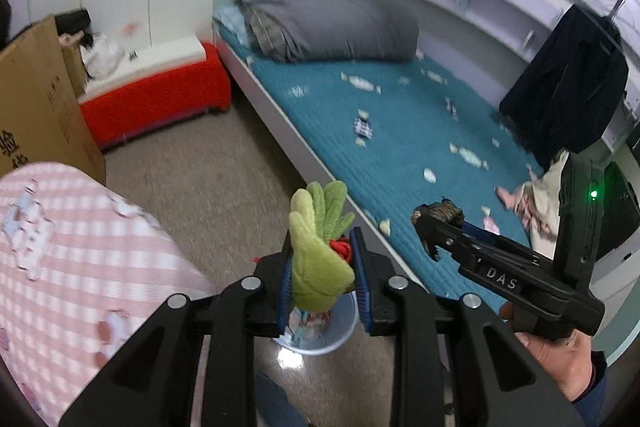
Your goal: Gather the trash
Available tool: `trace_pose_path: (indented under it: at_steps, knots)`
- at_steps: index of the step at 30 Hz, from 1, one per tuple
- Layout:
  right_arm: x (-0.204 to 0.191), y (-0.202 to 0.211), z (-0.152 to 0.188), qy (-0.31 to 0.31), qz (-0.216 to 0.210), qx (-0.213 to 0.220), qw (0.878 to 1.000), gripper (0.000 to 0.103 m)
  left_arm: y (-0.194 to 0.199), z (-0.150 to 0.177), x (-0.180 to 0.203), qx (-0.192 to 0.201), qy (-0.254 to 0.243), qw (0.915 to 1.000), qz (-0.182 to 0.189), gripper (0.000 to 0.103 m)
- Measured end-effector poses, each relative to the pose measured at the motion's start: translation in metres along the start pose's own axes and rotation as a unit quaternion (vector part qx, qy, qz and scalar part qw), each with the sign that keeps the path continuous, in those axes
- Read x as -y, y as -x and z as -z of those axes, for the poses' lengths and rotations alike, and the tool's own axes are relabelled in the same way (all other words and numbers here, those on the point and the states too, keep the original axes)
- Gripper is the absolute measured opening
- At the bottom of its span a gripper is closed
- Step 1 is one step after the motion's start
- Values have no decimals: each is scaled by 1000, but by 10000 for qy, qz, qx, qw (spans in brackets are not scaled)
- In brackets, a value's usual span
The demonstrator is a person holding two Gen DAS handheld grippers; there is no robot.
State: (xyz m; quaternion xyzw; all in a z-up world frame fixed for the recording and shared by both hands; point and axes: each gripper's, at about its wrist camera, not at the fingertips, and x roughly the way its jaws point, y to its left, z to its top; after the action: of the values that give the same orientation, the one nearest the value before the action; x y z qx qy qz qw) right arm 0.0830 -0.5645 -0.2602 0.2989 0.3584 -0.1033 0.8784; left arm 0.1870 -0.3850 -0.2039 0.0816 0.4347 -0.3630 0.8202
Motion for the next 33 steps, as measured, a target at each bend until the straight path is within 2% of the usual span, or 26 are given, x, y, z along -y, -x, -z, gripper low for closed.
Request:
trace_pose_path:
  at_steps: [4,9,14,17,18,20,21,22,26,29,30,33]
  knots:
    - [23,-26,8,-301,-13,-271,9992,56,-41,1,9,-479,-74,9988,-69,26]
    - [39,-50,12,-531,-14,-520,9972,57,-78,-1,16,-868,-206,9959,-154,26]
    - [56,-80,17,-741,-4,-807,9940,57,-119,1,20,-1361,-327,9896,-336,28]
    - [66,-95,22,-924,-32,-965,9910,58,-142,5,14,-1702,-147,9845,-390,30]
    - [70,-100,24,-992,-48,-1020,9898,58,-151,8,11,-1827,-106,9823,-401,36]
    - [78,-113,29,-1132,-38,-1183,9865,60,-159,14,8,-1982,-74,9791,-445,62]
    - [80,-116,31,-1183,-27,-1243,9852,61,-162,17,6,-2041,-69,9777,-494,80]
    - [85,-124,34,-1297,-9,-1362,9822,62,-165,19,4,-2076,-68,9766,-553,82]
    - [96,-136,43,-1613,-19,-1568,9744,77,-169,21,-3,-2149,74,9744,-655,85]
    - [98,-136,46,-1695,15,-1592,9726,94,-162,17,-3,-2028,107,9767,-688,85]
    - [98,-135,46,-1691,47,-1583,9728,97,-158,15,-2,-1968,75,9779,-696,85]
    - [94,-128,44,-1602,256,-1530,9748,97,-142,10,6,-1732,15,9833,-566,85]
